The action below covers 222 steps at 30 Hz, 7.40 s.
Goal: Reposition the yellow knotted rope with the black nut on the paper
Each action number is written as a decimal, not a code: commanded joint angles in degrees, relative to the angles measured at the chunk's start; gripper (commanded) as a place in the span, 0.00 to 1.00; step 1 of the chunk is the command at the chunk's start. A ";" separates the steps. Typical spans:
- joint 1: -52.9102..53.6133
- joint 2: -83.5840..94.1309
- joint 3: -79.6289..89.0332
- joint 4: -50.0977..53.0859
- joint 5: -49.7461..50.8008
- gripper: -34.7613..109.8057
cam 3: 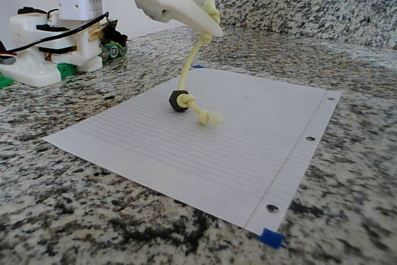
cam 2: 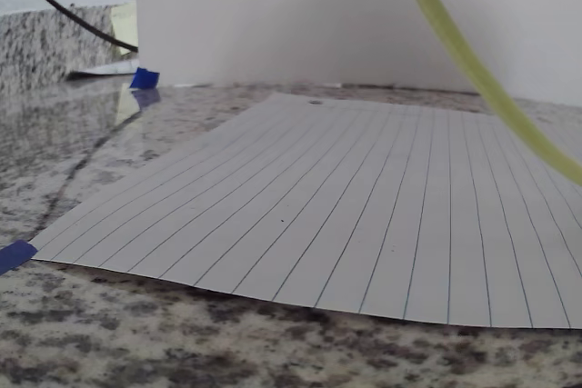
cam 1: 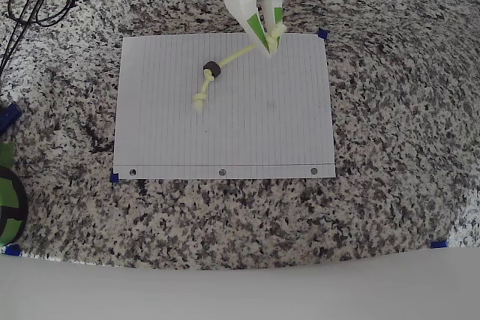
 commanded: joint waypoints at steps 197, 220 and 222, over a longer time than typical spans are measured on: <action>5.19 -70.49 -42.71 3.96 -83.32 0.24; 9.67 -55.55 -41.84 1.05 -85.34 0.24; 11.34 -49.83 -41.22 -0.88 -86.57 0.24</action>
